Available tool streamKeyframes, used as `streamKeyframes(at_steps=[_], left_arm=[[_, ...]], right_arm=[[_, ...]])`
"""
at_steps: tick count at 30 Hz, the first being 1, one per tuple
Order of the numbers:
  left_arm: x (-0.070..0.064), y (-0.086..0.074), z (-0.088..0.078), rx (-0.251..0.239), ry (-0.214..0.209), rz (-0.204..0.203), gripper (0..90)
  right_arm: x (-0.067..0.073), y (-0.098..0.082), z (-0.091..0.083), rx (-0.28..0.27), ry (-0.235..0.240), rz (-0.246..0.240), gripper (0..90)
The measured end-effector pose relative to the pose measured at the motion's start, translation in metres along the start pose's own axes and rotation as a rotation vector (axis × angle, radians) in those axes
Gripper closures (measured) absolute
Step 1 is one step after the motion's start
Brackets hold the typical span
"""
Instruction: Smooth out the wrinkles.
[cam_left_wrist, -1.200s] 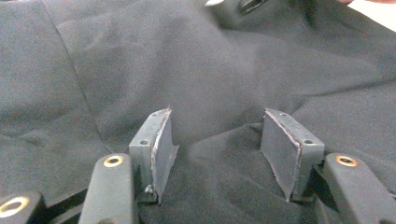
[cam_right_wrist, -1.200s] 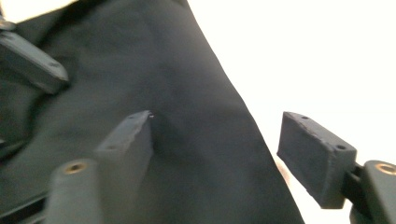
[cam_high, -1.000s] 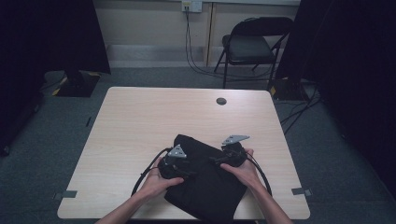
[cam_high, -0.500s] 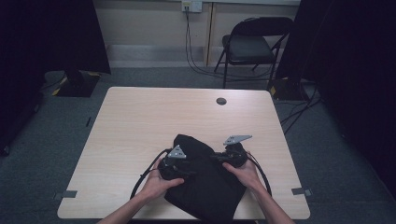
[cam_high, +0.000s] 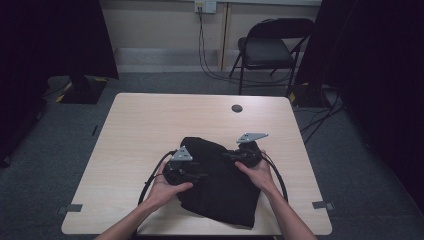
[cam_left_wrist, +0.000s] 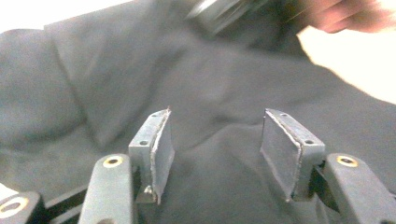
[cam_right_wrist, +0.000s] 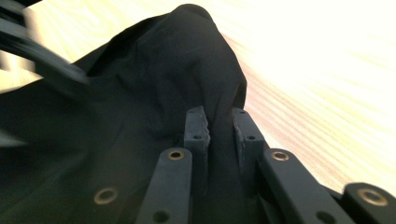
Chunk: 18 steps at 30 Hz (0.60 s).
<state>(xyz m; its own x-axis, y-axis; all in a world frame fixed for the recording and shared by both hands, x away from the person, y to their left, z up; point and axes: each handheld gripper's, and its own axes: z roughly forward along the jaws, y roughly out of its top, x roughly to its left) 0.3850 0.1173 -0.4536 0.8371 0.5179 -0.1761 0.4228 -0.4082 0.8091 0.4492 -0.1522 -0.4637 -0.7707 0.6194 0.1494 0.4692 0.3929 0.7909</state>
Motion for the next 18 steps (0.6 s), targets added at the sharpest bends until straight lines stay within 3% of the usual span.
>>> streamKeyframes(at_steps=[2, 3, 5, 6, 9, 12, 18], left_arm=[[-0.008, -0.001, -0.011, -0.028, -0.059, 0.01, 45.5], [-0.012, -0.004, -0.013, -0.019, -0.089, 0.02, 46.0], [-0.021, -0.016, -0.009, 0.058, -0.114, 0.06, 45.2], [-0.022, -0.021, -0.005, 0.084, -0.104, 0.069, 43.0], [-0.028, -0.025, 0.005, 0.088, -0.051, 0.103, 41.8], [-0.03, -0.026, 0.017, 0.104, 0.006, 0.137, 46.8], [-0.026, -0.025, 0.026, 0.081, 0.036, 0.116, 54.4]], right_arm=[[-0.001, -0.001, 0.0, -0.006, 0.0, 0.009, 78.5], [-0.002, -0.001, 0.0, -0.006, -0.002, 0.011, 78.5], [-0.003, -0.001, 0.0, -0.008, -0.009, 0.005, 78.6], [-0.003, 0.0, -0.001, -0.009, -0.011, 0.007, 78.6], [-0.005, 0.004, -0.003, -0.017, -0.023, 0.008, 78.7], [0.001, 0.014, -0.008, -0.041, -0.028, -0.02, 78.8], [0.033, 0.028, -0.021, -0.073, 0.009, -0.13, 79.1]])
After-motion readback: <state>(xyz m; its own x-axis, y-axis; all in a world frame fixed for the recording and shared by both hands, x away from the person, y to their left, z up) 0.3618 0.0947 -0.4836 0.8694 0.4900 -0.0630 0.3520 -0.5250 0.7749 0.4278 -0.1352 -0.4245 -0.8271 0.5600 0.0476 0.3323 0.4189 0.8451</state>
